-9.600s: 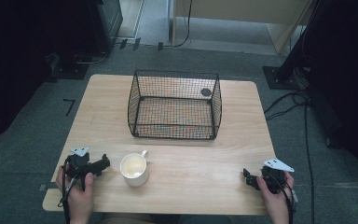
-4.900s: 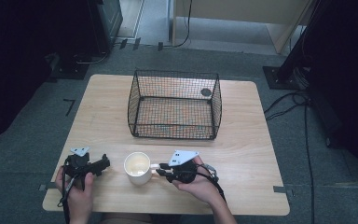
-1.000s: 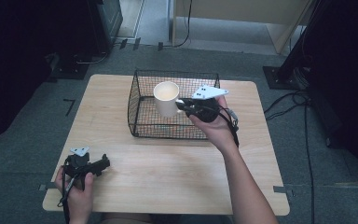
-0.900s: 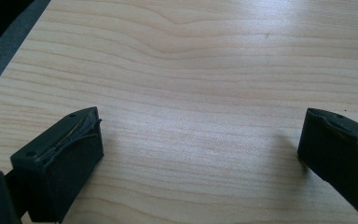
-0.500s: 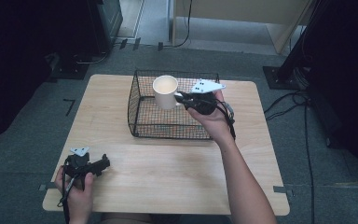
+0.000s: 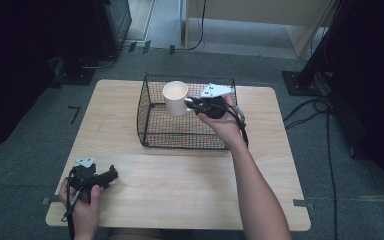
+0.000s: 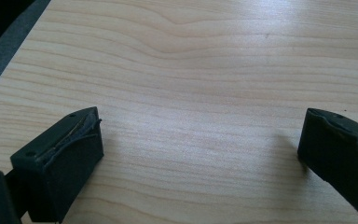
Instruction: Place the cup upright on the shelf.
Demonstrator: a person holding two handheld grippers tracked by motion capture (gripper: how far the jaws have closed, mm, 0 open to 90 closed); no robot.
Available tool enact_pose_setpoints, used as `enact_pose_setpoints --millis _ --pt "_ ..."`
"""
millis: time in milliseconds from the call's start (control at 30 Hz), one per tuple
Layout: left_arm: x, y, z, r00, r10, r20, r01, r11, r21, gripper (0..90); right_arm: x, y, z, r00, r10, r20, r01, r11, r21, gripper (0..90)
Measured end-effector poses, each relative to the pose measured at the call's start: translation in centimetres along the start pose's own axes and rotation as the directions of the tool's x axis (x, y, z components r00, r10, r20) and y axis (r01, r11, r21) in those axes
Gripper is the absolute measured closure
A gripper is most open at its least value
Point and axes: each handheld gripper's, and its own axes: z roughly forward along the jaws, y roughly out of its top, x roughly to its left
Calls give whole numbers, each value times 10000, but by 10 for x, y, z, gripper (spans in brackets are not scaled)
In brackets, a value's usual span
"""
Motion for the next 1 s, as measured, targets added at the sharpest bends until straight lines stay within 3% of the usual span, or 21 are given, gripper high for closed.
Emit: enact_pose_setpoints --millis 267,1000 --pt "0 0 0 10000 -5 0 5 10000 -5 0 -5 -8 15 9990 -46 -435 58 9996 269 807" --pt "0 0 0 10000 -6 -2 6 10000 -5 1 -13 -31 46 9984 83 -563 -2 9899 1417 806"
